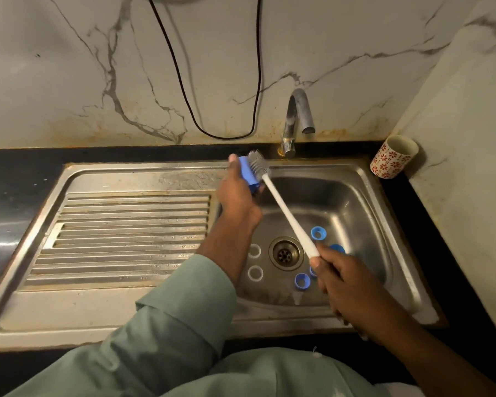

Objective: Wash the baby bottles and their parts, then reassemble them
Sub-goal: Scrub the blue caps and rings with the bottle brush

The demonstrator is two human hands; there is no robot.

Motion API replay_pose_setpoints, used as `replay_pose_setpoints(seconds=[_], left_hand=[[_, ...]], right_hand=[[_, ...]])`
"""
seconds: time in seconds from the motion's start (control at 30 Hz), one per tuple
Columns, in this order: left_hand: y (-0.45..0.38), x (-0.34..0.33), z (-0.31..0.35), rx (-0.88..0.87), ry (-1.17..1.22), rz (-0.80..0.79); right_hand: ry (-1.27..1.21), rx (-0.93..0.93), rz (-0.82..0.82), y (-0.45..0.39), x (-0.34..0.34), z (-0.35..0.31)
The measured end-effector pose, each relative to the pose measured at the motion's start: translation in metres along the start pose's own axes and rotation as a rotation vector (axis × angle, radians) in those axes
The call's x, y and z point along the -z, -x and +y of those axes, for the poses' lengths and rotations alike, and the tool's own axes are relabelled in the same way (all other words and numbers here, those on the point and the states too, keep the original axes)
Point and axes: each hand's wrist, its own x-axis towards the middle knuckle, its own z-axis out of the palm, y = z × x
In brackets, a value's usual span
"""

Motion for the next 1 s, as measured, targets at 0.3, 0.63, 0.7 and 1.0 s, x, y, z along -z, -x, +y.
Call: replay_pose_setpoints(seconds=[0.3, 0.63, 0.7, 1.0], left_hand=[[-0.001, 0.001, 0.012, -0.037, -0.048, -0.087], [0.004, 0.003, 0.001, 0.020, -0.005, -0.109], [0.010, 0.001, -0.006, -0.019, -0.150, -0.177], [0.000, 0.018, 0.014, 0.058, -0.358, -0.384]], right_hand=[[-0.104, 0.004, -0.037, 0.015, 0.008, 0.002], [-0.121, -0.031, -0.038, 0.020, 0.007, 0.007], [-0.157, -0.044, -0.017, 0.012, 0.008, 0.001], [-0.219, -0.081, 0.000, 0.018, 0.025, 0.009]])
